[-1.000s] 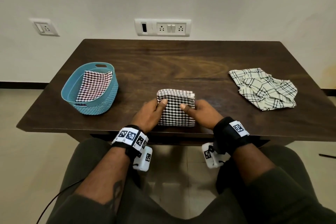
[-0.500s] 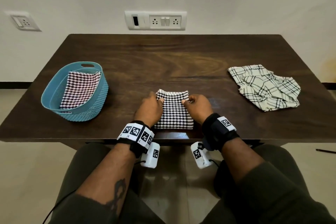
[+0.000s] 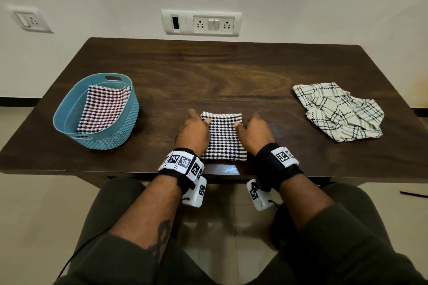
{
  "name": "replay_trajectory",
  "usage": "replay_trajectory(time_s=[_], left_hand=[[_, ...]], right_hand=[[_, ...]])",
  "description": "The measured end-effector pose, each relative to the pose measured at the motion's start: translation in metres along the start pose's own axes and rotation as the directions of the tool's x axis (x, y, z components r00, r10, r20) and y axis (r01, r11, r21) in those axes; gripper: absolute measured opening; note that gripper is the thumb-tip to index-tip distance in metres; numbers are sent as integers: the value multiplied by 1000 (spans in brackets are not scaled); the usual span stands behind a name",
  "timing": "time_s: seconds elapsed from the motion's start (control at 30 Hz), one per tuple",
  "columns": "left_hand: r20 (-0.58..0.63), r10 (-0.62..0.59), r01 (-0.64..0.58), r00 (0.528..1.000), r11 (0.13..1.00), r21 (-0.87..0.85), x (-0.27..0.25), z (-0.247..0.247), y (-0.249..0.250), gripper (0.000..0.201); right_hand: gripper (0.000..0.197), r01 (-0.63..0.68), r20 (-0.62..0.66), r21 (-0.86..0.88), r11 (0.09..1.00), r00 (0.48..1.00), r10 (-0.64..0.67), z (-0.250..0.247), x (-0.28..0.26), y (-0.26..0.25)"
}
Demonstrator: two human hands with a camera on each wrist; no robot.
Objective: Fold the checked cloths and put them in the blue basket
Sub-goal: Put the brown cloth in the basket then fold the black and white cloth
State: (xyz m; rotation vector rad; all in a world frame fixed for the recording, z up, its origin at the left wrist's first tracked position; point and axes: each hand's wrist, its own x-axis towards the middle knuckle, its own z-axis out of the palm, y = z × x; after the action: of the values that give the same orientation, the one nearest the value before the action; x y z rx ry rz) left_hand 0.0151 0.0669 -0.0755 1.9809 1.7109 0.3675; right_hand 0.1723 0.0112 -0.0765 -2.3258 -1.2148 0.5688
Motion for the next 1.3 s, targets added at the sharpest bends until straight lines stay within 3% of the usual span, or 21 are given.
replay_trajectory(time_s=[0.07, 0.13, 0.23, 0.33, 0.5, 0.73, 0.83, 1.07, 1.13, 1.2, 1.23, 1.3], left_hand=[[-89, 105, -99, 990, 993, 70, -5, -7, -3, 31], [-158, 299, -259, 941, 937, 233, -12, -11, -9, 21], [12, 524, -485, 852, 780, 395, -18, 2, -14, 30], [192, 528, -557, 827, 729, 398, -20, 18, -20, 53], [243, 415, -480, 877, 772, 415, -18, 24, -29, 62], [353, 345, -476, 870, 774, 417, -5, 16, -25, 68], [294, 364, -462, 884, 779, 424, -11, 18, -25, 68], [327, 297, -413, 897, 824, 387, -11, 20, -31, 70], [336, 254, -369, 907, 865, 340, -13, 13, -26, 75], [233, 210, -263, 950, 937, 228, -15, 3, -20, 79], [148, 175, -199, 974, 965, 173, -13, 1, -19, 76], [25, 48, -50, 999, 994, 92, -11, 1, -14, 62]], right_hand=[[33, 131, -85, -93, 987, 987, -139, -7, -8, -2], [25, 327, -105, -215, 920, 929, -355, -8, -18, -6], [39, 478, 154, -312, 821, 878, -452, 2, -27, -14], [65, 472, 341, -443, 762, 875, -344, 14, -29, -13], [84, 353, 376, -487, 799, 910, -173, 24, -23, 1], [89, 353, 386, -490, 797, 908, -165, 20, -17, -6], [82, 395, 355, -468, 791, 903, -240, 27, -22, -8], [78, 322, 391, -420, 849, 908, -152, 32, -25, 0], [83, 264, 316, -330, 906, 936, -158, 24, -28, -4], [84, 156, 127, -219, 963, 983, -130, 14, -26, -3], [74, 106, 42, -166, 980, 994, -100, 8, -25, -1], [45, 38, 13, -91, 995, 999, -37, -3, -26, -4]])
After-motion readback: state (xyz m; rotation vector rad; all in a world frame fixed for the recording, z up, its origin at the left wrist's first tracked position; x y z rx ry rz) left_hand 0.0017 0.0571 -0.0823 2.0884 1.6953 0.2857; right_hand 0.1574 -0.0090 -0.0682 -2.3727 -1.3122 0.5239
